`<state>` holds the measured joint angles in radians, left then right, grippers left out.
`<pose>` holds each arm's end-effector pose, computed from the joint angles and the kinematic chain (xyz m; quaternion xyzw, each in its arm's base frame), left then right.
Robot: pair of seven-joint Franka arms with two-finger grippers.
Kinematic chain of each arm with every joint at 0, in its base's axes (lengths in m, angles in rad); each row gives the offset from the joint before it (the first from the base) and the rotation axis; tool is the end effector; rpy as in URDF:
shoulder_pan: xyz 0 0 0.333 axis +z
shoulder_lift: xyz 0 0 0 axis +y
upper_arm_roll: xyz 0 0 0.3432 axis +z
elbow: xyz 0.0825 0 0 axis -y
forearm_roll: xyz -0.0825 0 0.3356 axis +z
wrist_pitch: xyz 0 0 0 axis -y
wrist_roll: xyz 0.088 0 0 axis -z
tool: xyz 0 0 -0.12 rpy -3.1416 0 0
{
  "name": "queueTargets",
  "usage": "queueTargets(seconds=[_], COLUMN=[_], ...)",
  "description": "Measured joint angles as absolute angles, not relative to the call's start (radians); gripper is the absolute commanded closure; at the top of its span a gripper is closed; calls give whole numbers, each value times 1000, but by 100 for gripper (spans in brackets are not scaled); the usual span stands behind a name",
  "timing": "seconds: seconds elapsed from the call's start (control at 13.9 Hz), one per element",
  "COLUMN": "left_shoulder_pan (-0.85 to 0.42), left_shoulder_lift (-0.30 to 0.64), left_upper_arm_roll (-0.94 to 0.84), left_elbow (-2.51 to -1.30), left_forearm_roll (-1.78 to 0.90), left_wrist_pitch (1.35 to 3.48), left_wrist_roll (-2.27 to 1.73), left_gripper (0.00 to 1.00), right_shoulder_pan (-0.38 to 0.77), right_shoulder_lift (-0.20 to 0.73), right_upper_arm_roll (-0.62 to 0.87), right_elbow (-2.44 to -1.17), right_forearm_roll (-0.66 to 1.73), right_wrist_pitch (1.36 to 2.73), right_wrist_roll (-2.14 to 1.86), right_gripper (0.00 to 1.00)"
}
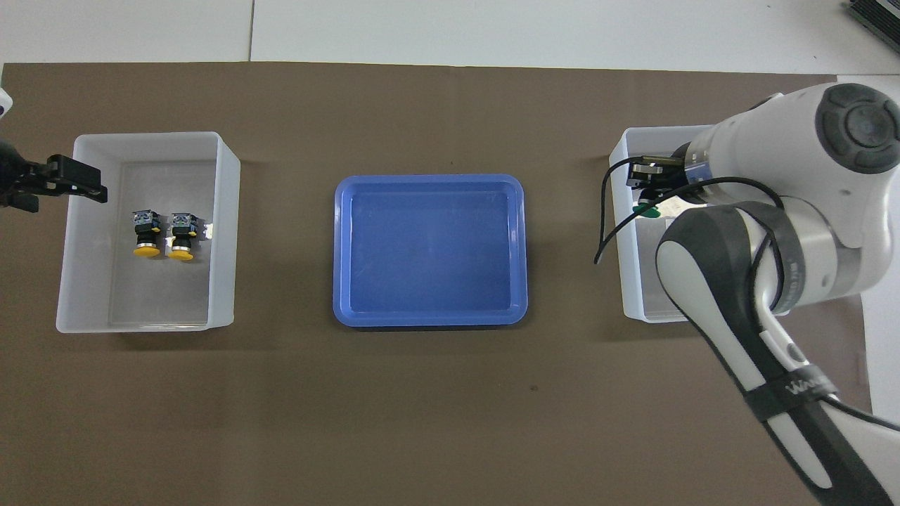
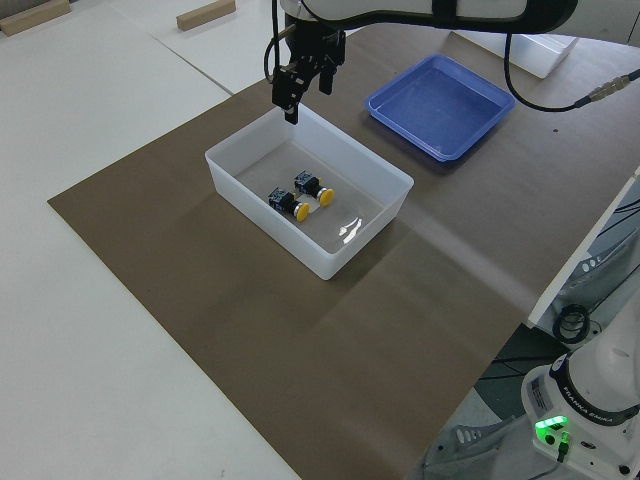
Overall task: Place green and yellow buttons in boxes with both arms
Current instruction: 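Lower the green button into the box with the right gripper and release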
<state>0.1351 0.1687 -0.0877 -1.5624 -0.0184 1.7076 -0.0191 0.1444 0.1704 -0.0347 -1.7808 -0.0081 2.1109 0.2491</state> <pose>0.5677 0.0291 0.5637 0.9992 0.0351 -0.0112 0.0166 0.5841 0.0652 0.5048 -0.9945 0.0671 -0.0797 0.0078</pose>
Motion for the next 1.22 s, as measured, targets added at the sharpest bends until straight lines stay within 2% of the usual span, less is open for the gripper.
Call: queueTargets(seconds=[0.22, 0.58, 0.65, 0.72, 0.79, 1.22], left_shoulder_pan=[83, 57, 57, 57, 59, 61], left_shoulder_lift=[102, 23, 23, 24, 24, 23], left_upper_arm_roll=[-91, -123, -130, -131, -129, -127], left_elbow=[-1549, -1560, -1563, -1566, -1567, -1566], left_forearm_roll=[-17, -17, -16, -16, -15, -13], left_wrist_pitch=[1619, 1532, 1532, 1533, 1536, 1596], left_wrist_roll=[-68, -131, -135, -136, -134, -97], left_gripper=[0, 0, 0, 0, 0, 0], right_shoulder_pan=[45, 1, -8, -21, -31, -32], right_shoulder_lift=[172, 175, 175, 175, 175, 157], right_upper_arm_roll=[-35, -34, -34, -34, -34, -25], right_elbow=[-1845, -2063, -2088, -2106, -2117, -2067], right_forearm_roll=[-7, -7, -7, -7, -7, -7], right_wrist_pitch=[2126, 2352, 2377, 2396, 2411, 2385], right_wrist_roll=[86, 16, -6, -27, -33, -22], right_gripper=[100, 100, 73, 23, 0, 0])
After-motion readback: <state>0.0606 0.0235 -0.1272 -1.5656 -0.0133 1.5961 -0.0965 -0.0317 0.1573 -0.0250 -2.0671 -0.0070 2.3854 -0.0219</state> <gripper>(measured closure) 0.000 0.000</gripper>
